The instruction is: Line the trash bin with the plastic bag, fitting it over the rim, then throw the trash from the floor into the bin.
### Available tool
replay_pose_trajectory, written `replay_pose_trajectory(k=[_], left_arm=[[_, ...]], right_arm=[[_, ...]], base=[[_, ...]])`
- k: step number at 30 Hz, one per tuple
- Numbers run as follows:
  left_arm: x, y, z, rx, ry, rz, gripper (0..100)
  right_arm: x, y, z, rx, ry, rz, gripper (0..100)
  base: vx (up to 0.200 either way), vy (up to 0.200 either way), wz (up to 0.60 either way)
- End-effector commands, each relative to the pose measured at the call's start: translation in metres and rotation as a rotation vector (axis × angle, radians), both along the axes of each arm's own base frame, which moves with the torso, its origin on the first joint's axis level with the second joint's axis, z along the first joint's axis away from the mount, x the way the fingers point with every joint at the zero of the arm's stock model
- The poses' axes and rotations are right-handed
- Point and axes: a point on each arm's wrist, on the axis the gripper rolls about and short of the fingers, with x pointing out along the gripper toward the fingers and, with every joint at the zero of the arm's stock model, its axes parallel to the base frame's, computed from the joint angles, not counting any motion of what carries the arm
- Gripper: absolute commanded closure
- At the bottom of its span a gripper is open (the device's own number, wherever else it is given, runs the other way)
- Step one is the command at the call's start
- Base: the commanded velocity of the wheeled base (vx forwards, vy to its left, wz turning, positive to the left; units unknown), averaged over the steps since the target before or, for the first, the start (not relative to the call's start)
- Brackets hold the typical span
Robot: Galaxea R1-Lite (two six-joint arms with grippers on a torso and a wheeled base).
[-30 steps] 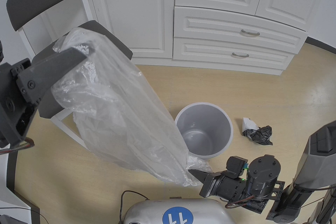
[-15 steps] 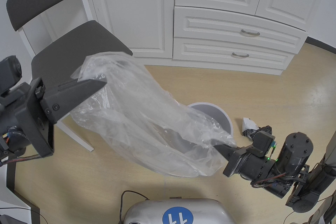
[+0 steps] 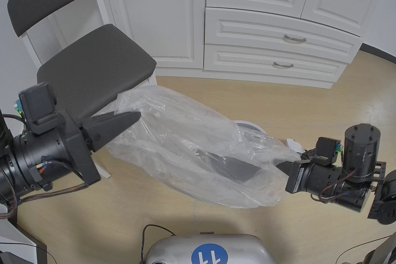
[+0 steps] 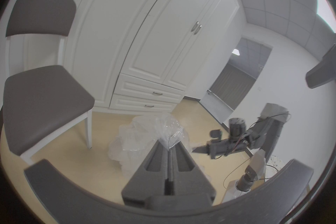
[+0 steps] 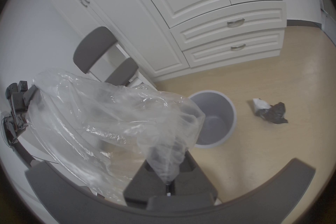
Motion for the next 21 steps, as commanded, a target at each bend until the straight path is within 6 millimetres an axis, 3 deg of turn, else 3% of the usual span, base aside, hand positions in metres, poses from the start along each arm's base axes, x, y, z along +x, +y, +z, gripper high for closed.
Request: replay_pose_trajectory(k=[1,13,19,21], left_arm=[[0.016,-0.027,-0.03,0.079,0.162,0.099,100],[0.029,-0.035,-0.041,0.027,0.274,0.122,100],[0.049,-0.043,-0.052,0.061,0.308,0.155,100],[0.064,-0.048,-0.052,0.055,0.307,0.176,100]], right_arm=[[-0.02,-0.025,0.069,0.097,-0.126,-0.075,100],[-0.02,-0.058,0.084,0.02,-0.128,-0.183,100],[-0.022,-0.063,0.084,0.0,-0.1,-0.196,100],[-0.018,-0.067,0.084,-0.005,-0.097,-0.22,100]], base=[[0.0,0.0,0.0],[0.0,0.0,0.0],[0.0,0.0,0.0],[0.0,0.0,0.0]])
